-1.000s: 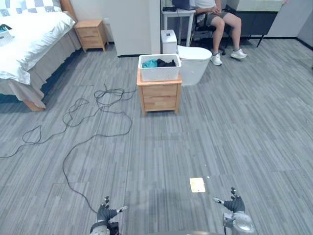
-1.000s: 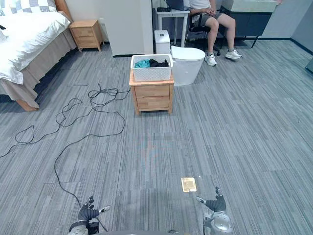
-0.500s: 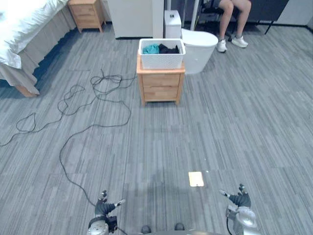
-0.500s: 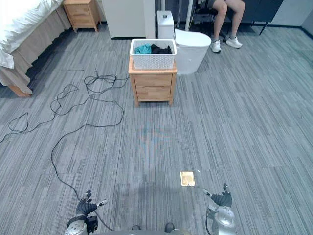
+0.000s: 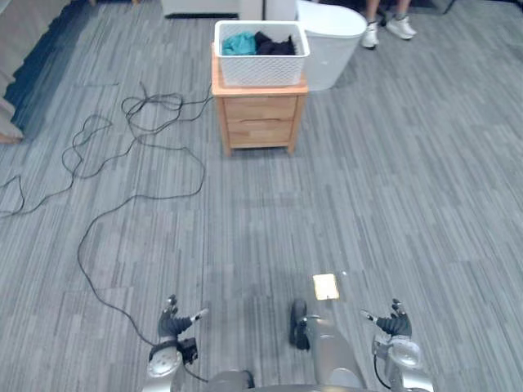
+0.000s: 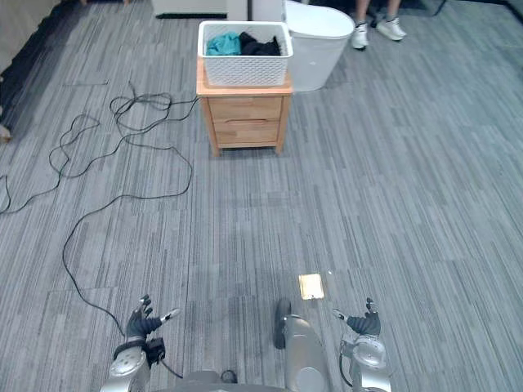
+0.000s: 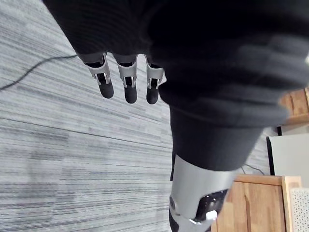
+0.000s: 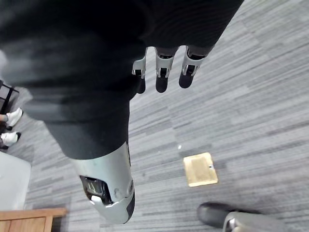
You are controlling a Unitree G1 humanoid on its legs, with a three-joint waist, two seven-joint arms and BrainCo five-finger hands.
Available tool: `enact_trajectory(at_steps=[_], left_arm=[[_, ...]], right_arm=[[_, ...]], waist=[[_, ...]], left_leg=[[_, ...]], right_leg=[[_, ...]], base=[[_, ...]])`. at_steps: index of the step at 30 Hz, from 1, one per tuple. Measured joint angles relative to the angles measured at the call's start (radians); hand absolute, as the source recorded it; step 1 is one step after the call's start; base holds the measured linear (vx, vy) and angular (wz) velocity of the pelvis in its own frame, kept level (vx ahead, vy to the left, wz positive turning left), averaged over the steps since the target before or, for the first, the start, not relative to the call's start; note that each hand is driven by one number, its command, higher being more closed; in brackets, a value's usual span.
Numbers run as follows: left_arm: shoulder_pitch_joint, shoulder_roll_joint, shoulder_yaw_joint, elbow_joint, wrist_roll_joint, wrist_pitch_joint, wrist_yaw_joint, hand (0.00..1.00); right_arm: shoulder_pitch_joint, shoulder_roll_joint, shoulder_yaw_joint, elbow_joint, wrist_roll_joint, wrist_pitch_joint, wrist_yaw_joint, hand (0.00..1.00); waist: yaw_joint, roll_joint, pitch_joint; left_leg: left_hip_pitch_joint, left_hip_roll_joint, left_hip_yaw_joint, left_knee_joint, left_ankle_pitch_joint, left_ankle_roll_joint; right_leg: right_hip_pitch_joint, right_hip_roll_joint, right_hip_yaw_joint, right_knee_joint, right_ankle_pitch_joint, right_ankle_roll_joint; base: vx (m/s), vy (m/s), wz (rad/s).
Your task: Pick up the laundry basket with both hands and put the clothes into the washing machine.
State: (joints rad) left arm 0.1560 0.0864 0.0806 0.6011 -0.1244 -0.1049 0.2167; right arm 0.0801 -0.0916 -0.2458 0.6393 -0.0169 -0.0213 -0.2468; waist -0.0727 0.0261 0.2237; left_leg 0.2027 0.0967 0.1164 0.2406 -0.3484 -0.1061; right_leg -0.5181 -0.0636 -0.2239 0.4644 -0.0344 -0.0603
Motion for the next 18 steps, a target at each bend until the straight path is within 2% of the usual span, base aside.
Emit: enact_trajectory(at_steps=[1, 2, 3, 4, 5, 7, 8, 9, 10, 11, 13, 14, 15, 16, 17, 18], left_arm=[[0.003, -0.007, 0.001, 0.001, 0.000, 0.000, 0.001, 0.00], [0.011, -0.024, 0.002, 0.000, -0.001, 0.001, 0.000, 0.00], [0.025, -0.045, 0.005, -0.003, -0.002, 0.001, -0.003, 0.00], [0.030, -0.050, 0.007, -0.003, -0.002, 0.001, -0.007, 0.00], [0.028, -0.054, 0.009, -0.003, -0.002, 0.002, -0.022, 0.00], [0.027, -0.067, 0.010, -0.022, -0.002, 0.002, -0.027, 0.00], [0.027, -0.080, 0.010, -0.039, -0.002, 0.000, -0.031, 0.00], [0.027, -0.084, 0.010, -0.047, -0.002, 0.000, -0.035, 0.00], [0.027, -0.084, 0.010, -0.059, -0.002, 0.000, -0.041, 0.00], [0.028, -0.082, 0.013, -0.061, -0.001, 0.000, -0.041, 0.00], [0.026, -0.084, 0.010, -0.061, -0.001, 0.002, -0.041, 0.00], [0.033, -0.088, 0.009, -0.061, -0.001, 0.002, -0.040, 0.00], [0.040, -0.081, 0.011, -0.057, 0.000, 0.003, -0.037, 0.00], [0.046, -0.076, 0.012, -0.051, 0.001, 0.005, -0.036, 0.00], [0.039, -0.073, 0.012, -0.047, 0.001, 0.009, -0.037, 0.00], [0.035, -0.071, 0.012, -0.047, 0.001, 0.009, -0.037, 0.00]], right_arm=[[-0.005, 0.003, 0.006, -0.002, -0.005, -0.001, 0.003, 0.00], [-0.006, 0.007, 0.021, -0.005, -0.008, 0.001, 0.010, 0.00], [-0.003, 0.009, 0.044, -0.018, -0.014, 0.001, 0.012, 0.00], [-0.002, 0.013, 0.055, -0.027, -0.014, 0.001, 0.012, 0.00], [0.000, 0.032, 0.058, -0.047, -0.014, -0.002, 0.011, 0.00], [0.008, 0.048, 0.058, -0.088, -0.012, -0.004, 0.008, 0.00], [0.019, 0.047, 0.056, -0.115, -0.011, -0.007, 0.006, 0.00], [0.017, 0.048, 0.056, -0.117, -0.010, -0.011, 0.006, 0.00], [0.012, 0.046, 0.054, -0.118, -0.010, -0.012, 0.006, 0.00], [0.007, 0.044, 0.051, -0.117, -0.009, -0.012, 0.006, 0.00], [0.009, 0.042, 0.048, -0.115, -0.002, -0.012, 0.002, 0.00], [0.017, 0.039, 0.031, -0.107, -0.002, -0.013, -0.008, 0.00], [0.017, 0.035, 0.021, -0.067, -0.002, -0.012, -0.015, 0.00], [0.012, 0.041, 0.020, -0.044, -0.002, -0.009, -0.015, 0.00], [0.013, 0.052, 0.019, -0.027, -0.003, -0.006, -0.014, 0.00], [0.016, 0.058, 0.015, -0.023, -0.004, -0.006, -0.013, 0.00]], waist=[[0.000, 0.002, 0.001], [0.006, 0.015, 0.008], [0.012, 0.035, 0.017], [0.016, 0.038, 0.018], [0.032, 0.031, 0.025], [0.049, 0.013, 0.037], [0.061, 0.005, 0.037], [0.072, 0.001, 0.039], [0.094, 0.003, 0.038], [0.099, -0.011, 0.047], [0.104, -0.010, 0.048], [0.111, -0.004, 0.043], [0.115, 0.000, 0.037], [0.116, -0.010, 0.028], [0.114, -0.037, 0.014], [0.114, -0.051, 0.006]], left_leg=[[-0.022, 0.009, 0.004, 0.067, 0.021, -0.033], [-0.098, 0.041, 0.014, 0.278, 0.103, -0.055], [-0.194, 0.102, 0.016, 0.550, 0.217, -0.054], [-0.240, 0.131, 0.028, 0.674, 0.212, -0.045], [-0.314, 0.169, 0.054, 0.855, 0.185, -0.008], [-0.422, 0.184, 0.101, 0.952, 0.158, 0.037], [-0.495, 0.183, 0.131, 0.929, 0.144, 0.058], [-0.535, 0.181, 0.147, 0.894, 0.143, 0.060], [-0.601, 0.171, 0.172, 0.791, 0.133, 0.076], [-0.650, 0.143, 0.173, 0.629, 0.133, 0.078], [-0.667, 0.095, 0.156, 0.337, 0.167, 0.037], [-0.651, 0.057, 0.118, 0.105, 0.219, 0.016], [-0.651, 0.047, 0.095, 0.055, 0.318, 0.042], [-0.649, 0.032, 0.085, 0.070, 0.365, 0.076], [-0.665, 0.002, 0.076, 0.122, 0.371, 0.121], [-0.675, -0.011, 0.088, 0.188, 0.308, 0.148]], right_leg=[[0.002, 0.001, -0.002, 0.029, -0.036, -0.003], [0.051, 0.016, -0.002, 0.039, -0.093, -0.014], [0.141, 0.047, -0.008, -0.001, -0.119, -0.034], [0.189, 0.063, -0.007, -0.026, -0.129, -0.037], [0.283, 0.081, 0.002, -0.069, -0.138, -0.052], [0.421, 0.082, 0.010, -0.150, -0.143, -0.060], [0.495, 0.081, 0.017, -0.216, -0.144, -0.060], [0.524, 0.082, 0.025, -0.244, -0.145, -0.058], [0.576, 0.077, 0.039, -0.297, -0.158, -0.039], [0.625, 0.067, 0.040, -0.340, -0.178, -0.012], [0.685, 0.050, 0.039, -0.374, -0.206, 0.019], [0.731, 0.046, 0.043, -0.402, -0.225, 0.040], [0.776, 0.040, 0.060, -0.420, -0.257, 0.059], [0.788, 0.024, 0.065, -0.415, -0.270, 0.069], [0.785, -0.014, 0.067, -0.376, -0.276, 0.072], [0.747, -0.046, 0.083, -0.263, -0.278, 0.079]], base=[[0.67, -0.240, -0.04], [0.72, -0.255, -0.04], [0.70, -0.241, -0.09], [0.68, -0.199, -0.21], [0.50, -0.127, -0.23], [0.60, -0.099, -0.14], [0.56, -0.060, -0.12], [0.53, -0.009, -0.30], [0.63, 0.064, -0.31], [0.64, 0.093, -0.23], [0.51, 0.130, -0.08], [0.58, 0.228, -0.23], [0.59, 0.255, -0.28], [0.59, 0.264, -0.15], [0.75, 0.325, -0.04], [0.77, 0.314, -0.03]])
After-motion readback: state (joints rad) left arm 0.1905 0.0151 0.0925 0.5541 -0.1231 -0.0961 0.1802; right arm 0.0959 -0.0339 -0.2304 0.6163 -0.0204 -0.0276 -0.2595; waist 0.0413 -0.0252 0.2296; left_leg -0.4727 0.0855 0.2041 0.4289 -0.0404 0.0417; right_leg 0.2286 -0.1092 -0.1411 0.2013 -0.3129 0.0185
